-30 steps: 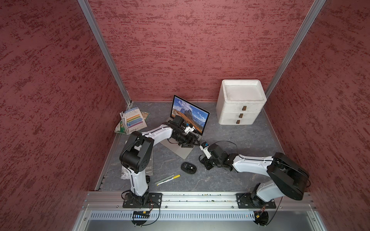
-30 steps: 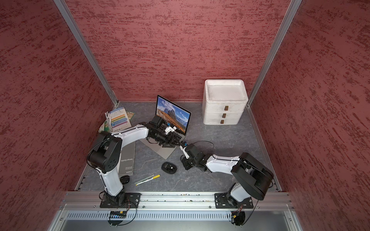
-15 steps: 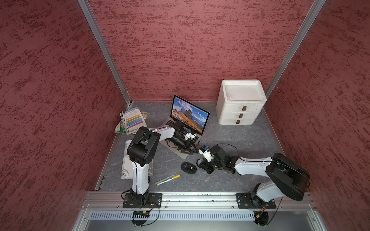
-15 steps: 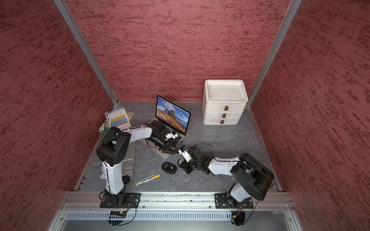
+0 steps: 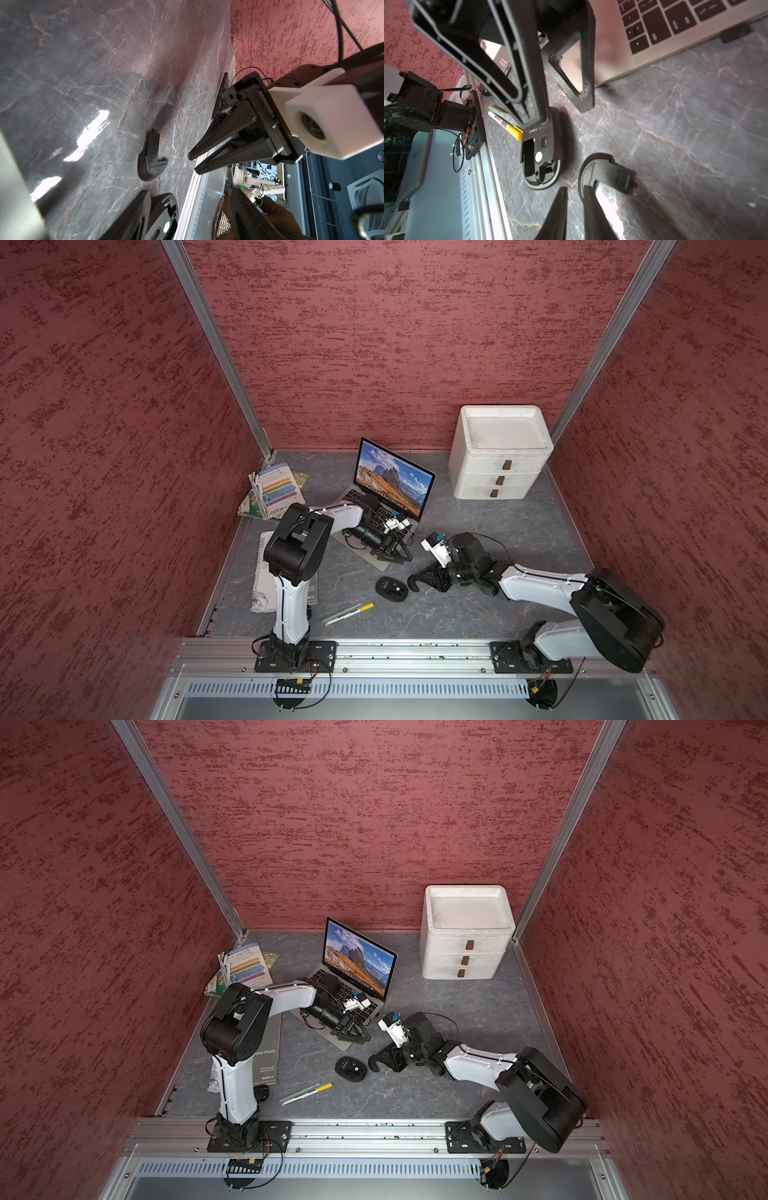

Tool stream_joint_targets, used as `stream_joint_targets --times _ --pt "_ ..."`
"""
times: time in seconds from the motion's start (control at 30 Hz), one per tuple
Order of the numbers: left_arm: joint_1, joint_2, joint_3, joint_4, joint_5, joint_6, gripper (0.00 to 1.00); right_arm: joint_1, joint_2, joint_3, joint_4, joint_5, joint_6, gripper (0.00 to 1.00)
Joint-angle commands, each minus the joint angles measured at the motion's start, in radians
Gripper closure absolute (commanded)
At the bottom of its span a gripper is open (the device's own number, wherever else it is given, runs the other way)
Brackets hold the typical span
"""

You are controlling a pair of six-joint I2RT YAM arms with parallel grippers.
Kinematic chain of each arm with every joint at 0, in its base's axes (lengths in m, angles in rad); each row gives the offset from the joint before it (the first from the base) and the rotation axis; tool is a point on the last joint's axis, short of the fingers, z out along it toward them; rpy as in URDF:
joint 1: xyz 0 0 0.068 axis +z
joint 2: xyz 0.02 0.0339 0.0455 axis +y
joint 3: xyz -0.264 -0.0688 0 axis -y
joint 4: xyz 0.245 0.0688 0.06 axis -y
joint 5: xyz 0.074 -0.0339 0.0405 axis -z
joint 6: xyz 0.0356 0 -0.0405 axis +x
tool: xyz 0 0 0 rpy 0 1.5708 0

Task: Insert the wireless mouse receiver into the laptop
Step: Move the lid to the center of the board, then pick up the lid from the center of the board.

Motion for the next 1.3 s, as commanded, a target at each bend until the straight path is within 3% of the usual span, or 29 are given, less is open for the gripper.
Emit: stream_joint_targets --times 0.0,0.2,0.43,0.77,1.0,1.27 --pt "-0.006 -0.026 -0.024 0.040 -0.042 -0.089 0.34 -0.005 0.017 0.043 -0.109 0.034 0.096 0.79" --pt "-0.066 0.014 -0.037 0.013 -0.116 -0.142 0.33 0.001 0.044 0.009 -0.063 -0.030 0.314 0.74" --pt "-0.071 0.061 -0.010 0.010 -0.128 -0.154 0.43 -0.011 0.193 0.039 0.000 -0.086 0.340 0.73" --pt "-0.083 0.112 -0.016 0.016 -0.106 -0.184 0.55 -0.032 0.277 0.033 0.106 -0.107 0.428 0.74" --pt "-0.087 0.145 -0.020 0.033 -0.071 -0.208 0.68 -0.032 0.309 0.026 0.191 -0.112 0.486 0.79" --pt "-0.087 0.145 -0.026 0.051 -0.070 -0.216 0.72 -0.035 0.308 0.010 0.250 -0.100 0.525 0.93"
